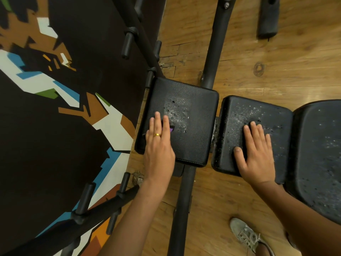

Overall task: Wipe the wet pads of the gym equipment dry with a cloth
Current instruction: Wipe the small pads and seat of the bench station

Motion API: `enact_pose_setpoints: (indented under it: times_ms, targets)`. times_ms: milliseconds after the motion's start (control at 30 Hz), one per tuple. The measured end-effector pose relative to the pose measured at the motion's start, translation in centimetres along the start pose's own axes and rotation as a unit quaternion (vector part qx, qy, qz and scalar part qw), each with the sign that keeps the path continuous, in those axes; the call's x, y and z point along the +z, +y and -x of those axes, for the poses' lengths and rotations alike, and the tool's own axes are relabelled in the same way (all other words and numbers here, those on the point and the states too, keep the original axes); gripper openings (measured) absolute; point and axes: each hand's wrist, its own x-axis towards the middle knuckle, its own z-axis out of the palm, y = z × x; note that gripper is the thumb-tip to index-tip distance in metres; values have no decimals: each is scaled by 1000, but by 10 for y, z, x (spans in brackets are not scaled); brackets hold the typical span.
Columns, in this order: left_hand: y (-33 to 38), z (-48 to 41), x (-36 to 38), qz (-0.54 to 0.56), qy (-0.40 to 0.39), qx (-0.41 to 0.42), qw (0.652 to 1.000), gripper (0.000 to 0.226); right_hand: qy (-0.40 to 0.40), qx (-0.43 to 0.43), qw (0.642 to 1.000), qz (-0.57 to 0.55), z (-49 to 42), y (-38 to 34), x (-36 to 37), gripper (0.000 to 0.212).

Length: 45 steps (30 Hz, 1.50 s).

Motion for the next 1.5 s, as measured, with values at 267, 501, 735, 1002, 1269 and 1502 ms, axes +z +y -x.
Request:
enact_pose_setpoints:
  times_ms: [267, 501, 735, 1002, 1269, 1502]
  targets:
    - [-16, -46, -20, 8, 22, -3, 1000, 69, 4, -2, 1000, -2, 0, 0, 1, 70]
    - [-11, -104, -30, 15, -16, 25, 999, 64, 1, -2, 1000, -2, 0, 0, 0, 70]
    - [-26, -32, -22, 14, -16, 8, 1000, 62, -4, 2, 1000, -9, 1, -1, -2, 70]
    - [-19, -89, -26, 52, -15, 13, 998, 58, 1, -3, 1000, -5, 0, -1, -1, 68]
    - [-22, -111, -31, 6, -51, 72, 996, 59, 2, -3, 1000, -10, 0, 1, 0, 68]
    - [-36, -20, -26, 4, -50, 56, 997, 57, -3, -5, 1000, -12, 0, 1, -1, 68]
